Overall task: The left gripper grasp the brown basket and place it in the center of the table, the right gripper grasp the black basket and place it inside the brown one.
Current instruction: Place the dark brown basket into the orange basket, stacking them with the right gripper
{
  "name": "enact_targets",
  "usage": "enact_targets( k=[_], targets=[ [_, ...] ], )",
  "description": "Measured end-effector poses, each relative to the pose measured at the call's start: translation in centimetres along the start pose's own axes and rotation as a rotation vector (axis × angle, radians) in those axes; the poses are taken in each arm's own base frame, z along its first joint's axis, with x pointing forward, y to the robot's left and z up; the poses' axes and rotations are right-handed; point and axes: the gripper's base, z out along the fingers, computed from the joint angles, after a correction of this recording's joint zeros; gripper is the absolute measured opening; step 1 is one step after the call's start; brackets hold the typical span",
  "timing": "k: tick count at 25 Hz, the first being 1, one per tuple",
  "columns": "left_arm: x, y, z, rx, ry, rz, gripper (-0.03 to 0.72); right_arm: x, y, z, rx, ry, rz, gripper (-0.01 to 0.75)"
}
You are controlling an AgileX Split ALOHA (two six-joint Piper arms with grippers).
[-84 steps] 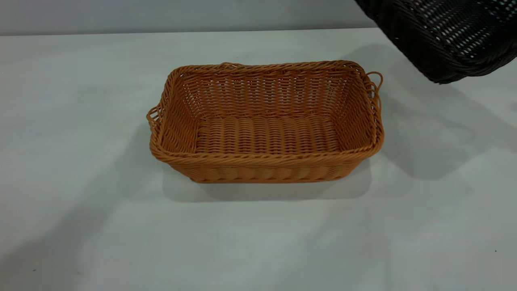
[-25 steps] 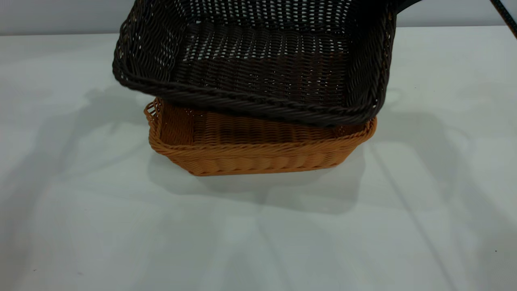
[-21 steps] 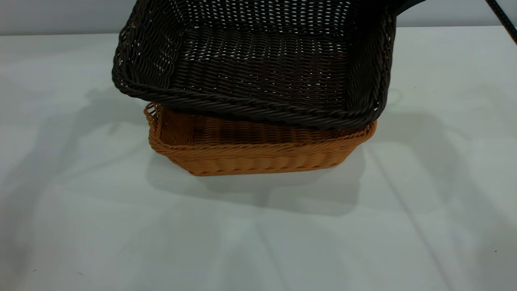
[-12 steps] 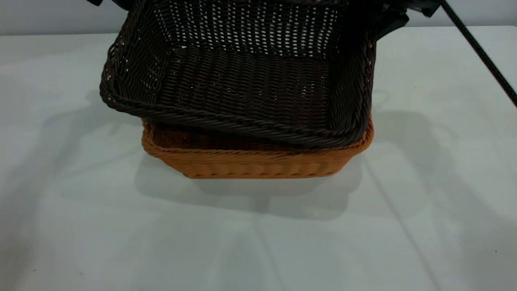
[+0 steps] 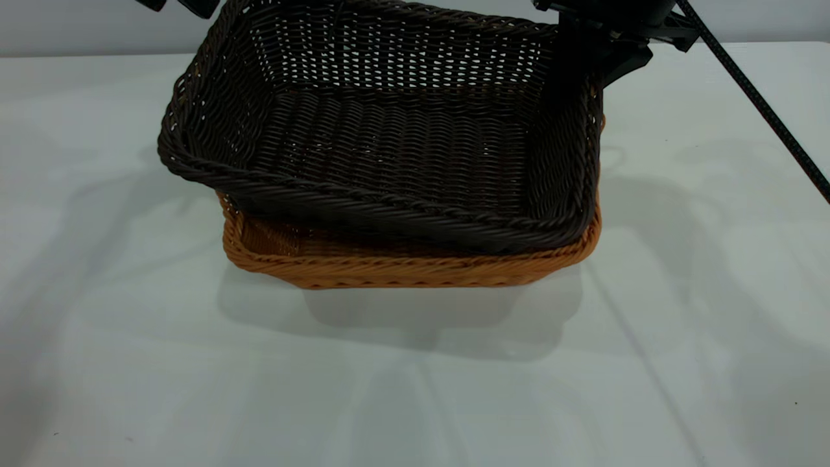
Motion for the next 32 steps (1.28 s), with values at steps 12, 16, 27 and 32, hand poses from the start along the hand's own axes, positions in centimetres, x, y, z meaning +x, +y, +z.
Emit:
enact_targets(
  k=[12,16,27,32],
  targets=[
    [0.0,0.0,0.0,0.0,0.0,0.0,0.55,-0.3,-1.1,0.4,0.108,-0.034,-0.075,0.11],
    [0.0,0.0,0.0,0.0,0.0,-0.002,0.55,-0.4,-1.0,0.4,0.104,-0.038,-0.07,0.133],
    [-0.3,0.0,-0.5,-0.011,-0.017,0.014,0.55,-0.7,-1.0,-1.3,0.182,-0.065,-0.166,0.631],
    [-1.8,-0.8,-4.3,-0.051,-0.104,0.054,0.55,-1.1,1.0,-7.7,0.282,-0.183,-0.29,0.678]
  ],
)
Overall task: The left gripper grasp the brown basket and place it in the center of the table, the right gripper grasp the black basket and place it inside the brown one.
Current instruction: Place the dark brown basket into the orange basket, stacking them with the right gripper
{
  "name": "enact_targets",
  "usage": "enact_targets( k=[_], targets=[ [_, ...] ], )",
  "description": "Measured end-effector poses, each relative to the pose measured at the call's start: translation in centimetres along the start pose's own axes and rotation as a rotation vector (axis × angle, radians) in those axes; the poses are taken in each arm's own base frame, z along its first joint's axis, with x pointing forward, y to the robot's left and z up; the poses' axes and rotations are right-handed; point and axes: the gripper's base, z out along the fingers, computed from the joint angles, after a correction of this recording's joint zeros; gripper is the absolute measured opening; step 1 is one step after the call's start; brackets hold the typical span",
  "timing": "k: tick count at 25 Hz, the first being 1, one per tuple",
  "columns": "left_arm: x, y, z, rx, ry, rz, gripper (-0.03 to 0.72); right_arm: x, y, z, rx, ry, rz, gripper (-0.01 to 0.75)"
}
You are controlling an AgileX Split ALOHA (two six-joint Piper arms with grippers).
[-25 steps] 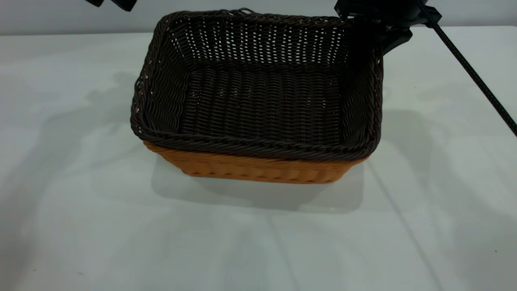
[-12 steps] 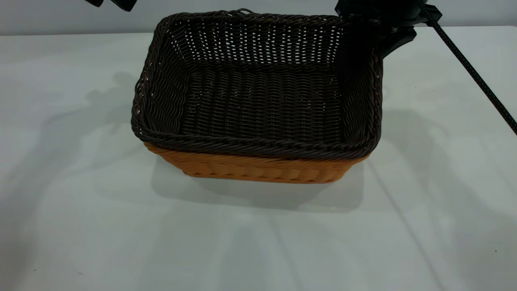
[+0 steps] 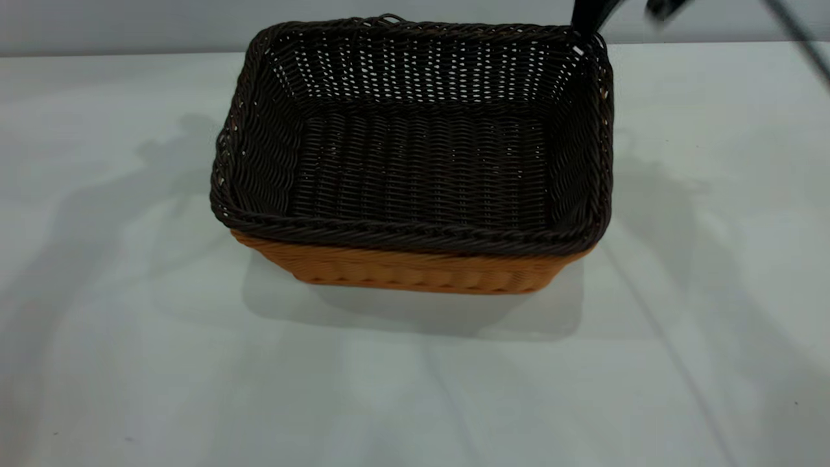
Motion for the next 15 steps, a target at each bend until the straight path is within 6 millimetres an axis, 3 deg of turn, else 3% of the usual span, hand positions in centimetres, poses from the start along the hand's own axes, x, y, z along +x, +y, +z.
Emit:
enact_targets(
  k=[3,7,12,15],
  targets=[
    [-1.5,-0.6,-3.6,-0.035,-0.079,0.027,0.55,-1.1,0.6,-6.1,0.042,-0.13,-0.034,0.666],
    [-3.1,-2.1,-9.5,-0.076,-0.188,0.07,0.55,-1.0,2.2,-15.9,0.086,-0.328,-0.068,0.636],
    [-3.4,-4.7,-16.4,-0.067,-0.249,0.11,0.55,3.0,5.2,-27.9,0.103,-0.524,-0.109,0.594],
    [-2.6,-6.7,-20.1,-0.021,-0.233,0.088,0.55,6.8,7.1,-33.4,0.091,-0.591,-0.133,0.583]
  ],
)
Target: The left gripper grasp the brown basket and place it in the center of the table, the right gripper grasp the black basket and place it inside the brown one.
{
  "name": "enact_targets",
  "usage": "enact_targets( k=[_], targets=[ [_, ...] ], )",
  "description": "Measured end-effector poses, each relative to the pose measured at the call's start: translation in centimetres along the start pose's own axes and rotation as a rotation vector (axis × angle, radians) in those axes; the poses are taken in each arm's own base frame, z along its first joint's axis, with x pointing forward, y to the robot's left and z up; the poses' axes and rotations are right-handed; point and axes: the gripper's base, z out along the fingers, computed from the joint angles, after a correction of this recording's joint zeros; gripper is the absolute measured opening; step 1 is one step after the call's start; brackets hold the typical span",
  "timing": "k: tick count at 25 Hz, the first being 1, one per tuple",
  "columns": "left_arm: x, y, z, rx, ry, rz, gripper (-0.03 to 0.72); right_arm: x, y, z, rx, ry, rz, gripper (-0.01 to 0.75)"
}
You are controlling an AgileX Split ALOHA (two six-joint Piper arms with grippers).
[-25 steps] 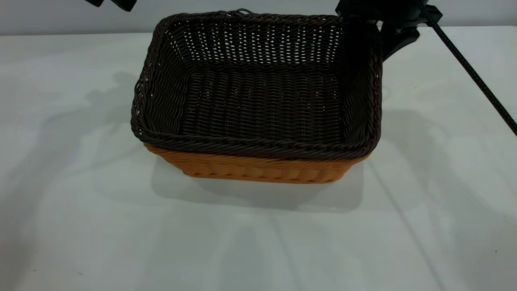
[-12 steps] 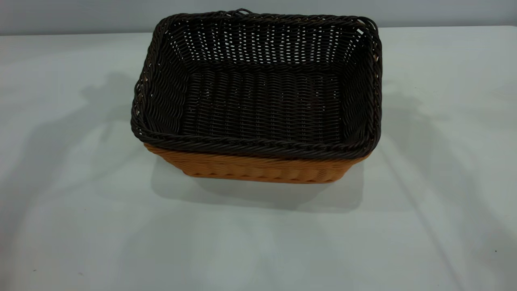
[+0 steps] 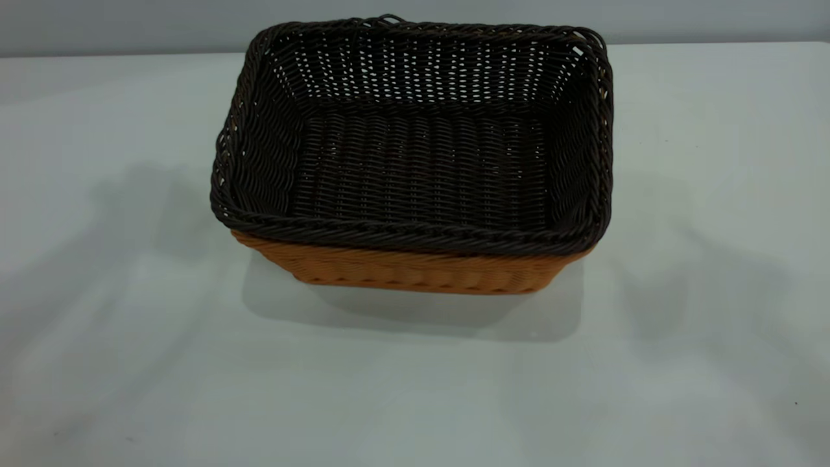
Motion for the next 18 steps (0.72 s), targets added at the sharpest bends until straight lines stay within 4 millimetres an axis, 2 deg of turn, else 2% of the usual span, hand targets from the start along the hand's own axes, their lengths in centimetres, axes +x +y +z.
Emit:
enact_targets(
  k=[4,7,9,12,18],
  targets=[
    [0.1,-2.7,-5.1,0.041,0.008,-0.049,0.55,1.3,2.5,-8.0,-0.039,-0.088,-0.007,0.582],
    [0.6,-4.4,-8.3,0.062,0.014,-0.077,0.55,3.6,4.4,-11.8,-0.092,-0.116,0.003,0.581],
    [0.9,-5.4,-10.0,0.07,0.016,-0.096,0.55,6.0,5.4,-13.0,-0.111,-0.1,0.003,0.581],
    [1.4,-6.7,-12.4,0.067,0.0,-0.108,0.55,9.6,6.4,-13.8,-0.119,-0.082,0.008,0.581],
    [2.7,-8.4,-17.2,-0.062,-0.073,-0.121,0.55,16.3,8.5,-15.4,-0.114,-0.114,0.01,0.581]
  ],
)
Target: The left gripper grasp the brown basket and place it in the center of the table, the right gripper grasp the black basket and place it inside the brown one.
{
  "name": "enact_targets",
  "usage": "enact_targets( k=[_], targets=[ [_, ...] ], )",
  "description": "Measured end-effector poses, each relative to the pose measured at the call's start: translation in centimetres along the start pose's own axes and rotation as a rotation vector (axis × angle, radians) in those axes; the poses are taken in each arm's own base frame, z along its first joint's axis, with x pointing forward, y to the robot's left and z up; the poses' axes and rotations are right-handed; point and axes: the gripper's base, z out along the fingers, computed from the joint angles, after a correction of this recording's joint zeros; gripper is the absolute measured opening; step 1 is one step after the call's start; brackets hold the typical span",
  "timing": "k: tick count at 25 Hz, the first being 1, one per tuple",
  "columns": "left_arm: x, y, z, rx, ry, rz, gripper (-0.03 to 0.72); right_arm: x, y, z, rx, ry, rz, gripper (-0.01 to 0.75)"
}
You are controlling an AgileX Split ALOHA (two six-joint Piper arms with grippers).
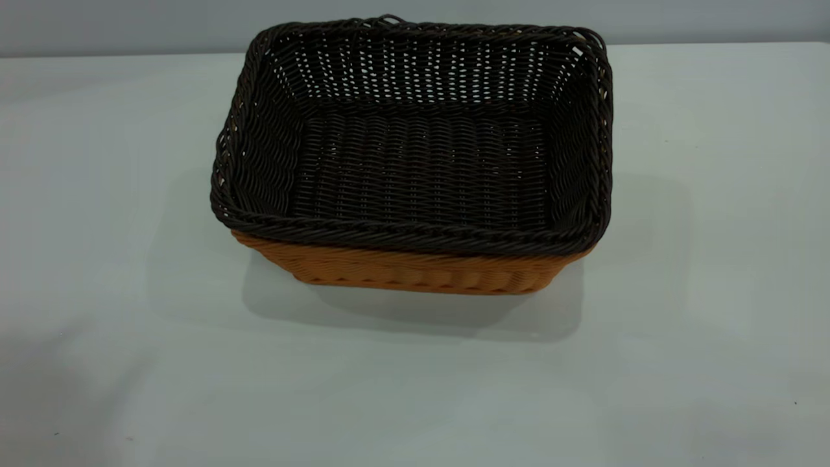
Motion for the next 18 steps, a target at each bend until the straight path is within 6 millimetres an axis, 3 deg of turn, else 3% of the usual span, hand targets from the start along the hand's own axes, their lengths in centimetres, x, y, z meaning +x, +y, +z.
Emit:
enact_targets(
  k=[4,8,13,18],
  targets=[
    [2.3,-1.2,-3.3,-0.087,-0.044,0.0,0.55,4.3,0.8,0.4,-0.003,0.013,0.012,0.581],
    [6.2,-2.5,-4.9,-0.117,-0.048,0.001,0.55,8.1,0.7,2.0,0.02,0.028,0.02,0.581],
    [11.6,-3.9,-4.9,-0.113,-0.02,-0.009,0.55,11.6,0.0,4.3,0.088,0.073,0.01,0.581],
    [16.6,-5.0,-4.4,-0.111,-0.008,-0.014,0.55,13.5,-0.2,5.4,0.095,0.107,0.014,0.581]
  ],
)
